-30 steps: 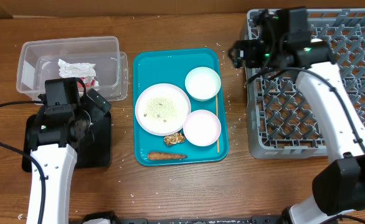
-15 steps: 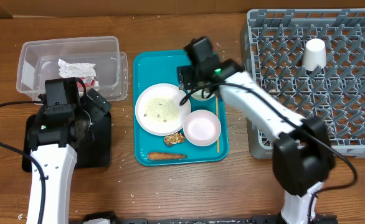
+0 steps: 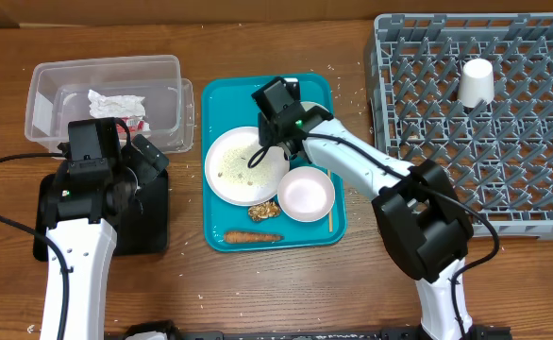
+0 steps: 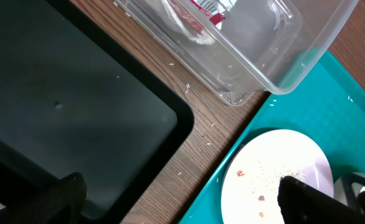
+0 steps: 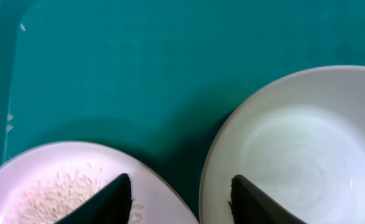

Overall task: Sort waste into correct bins and load items into the dishwasher
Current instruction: 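Move the right gripper to the white bowl on the teal tray, then grasp the white bowl, carry it to the rack and release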

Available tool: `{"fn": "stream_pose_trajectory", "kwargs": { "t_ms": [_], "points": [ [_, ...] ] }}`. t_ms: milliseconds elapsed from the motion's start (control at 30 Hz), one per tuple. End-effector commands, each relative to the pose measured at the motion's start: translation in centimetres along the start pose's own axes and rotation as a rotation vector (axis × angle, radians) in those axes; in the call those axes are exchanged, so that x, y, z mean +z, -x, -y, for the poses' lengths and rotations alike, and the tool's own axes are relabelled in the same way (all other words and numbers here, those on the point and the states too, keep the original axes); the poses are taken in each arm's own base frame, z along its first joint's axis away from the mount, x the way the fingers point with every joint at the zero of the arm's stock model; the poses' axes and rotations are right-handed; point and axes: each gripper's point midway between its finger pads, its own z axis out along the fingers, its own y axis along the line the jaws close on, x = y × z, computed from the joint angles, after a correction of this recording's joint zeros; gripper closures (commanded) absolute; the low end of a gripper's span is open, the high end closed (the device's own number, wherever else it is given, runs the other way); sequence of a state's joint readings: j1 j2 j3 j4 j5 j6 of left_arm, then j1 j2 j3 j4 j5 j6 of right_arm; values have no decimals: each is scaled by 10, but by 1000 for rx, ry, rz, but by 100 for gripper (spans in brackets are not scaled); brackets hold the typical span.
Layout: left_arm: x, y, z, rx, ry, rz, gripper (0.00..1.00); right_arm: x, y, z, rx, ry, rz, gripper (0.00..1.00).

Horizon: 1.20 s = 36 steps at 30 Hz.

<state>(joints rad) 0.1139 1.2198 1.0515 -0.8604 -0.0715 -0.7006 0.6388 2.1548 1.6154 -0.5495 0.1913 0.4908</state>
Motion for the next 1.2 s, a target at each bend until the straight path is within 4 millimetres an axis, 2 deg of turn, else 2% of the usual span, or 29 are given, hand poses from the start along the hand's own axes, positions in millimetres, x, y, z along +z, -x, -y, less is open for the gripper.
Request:
{"fn": "stream_pose_trajectory", "kwargs": {
  "t_ms": [0,167,333,400,500,600,700,800,933,1033,1133,1167],
  "points": [
    [-3,4,2,-10,-9,12,0,6,-1,4,9,-25,8,59],
    [-3,4,2,-11,-9,12,0,6,-1,4,8,-25,6,77],
    [-3,4,2,-10,-9,12,0,-2,8,0,6,-19,17,89],
    [-3,4,2,-11,-9,12,0,-11,18,-3,1,-16,25,96],
    [-3,4,2,-11,-9,12,0,-34,43,-3,2,-11,50,96],
    [-3,4,2,-11,-9,12,0,-66,76,9,34,-18,86,96],
    [-3,4,2,-11,-10,11,0,-108,106,34,89,-21,106,96],
    [-3,4,2,-10,-9,12,0,-149,126,75,161,-17,98,96],
    [-3,4,2,-10,-9,12,0,-189,134,134,249,50,60,96],
    [-3,4,2,-10,-9,12,0,-209,136,178,315,151,28,96],
    [-3,4,2,-10,-10,12,0,-234,142,223,357,359,43,96],
    [-3,4,2,-11,-9,12,0,-239,143,231,359,404,53,96]
  ]
}}
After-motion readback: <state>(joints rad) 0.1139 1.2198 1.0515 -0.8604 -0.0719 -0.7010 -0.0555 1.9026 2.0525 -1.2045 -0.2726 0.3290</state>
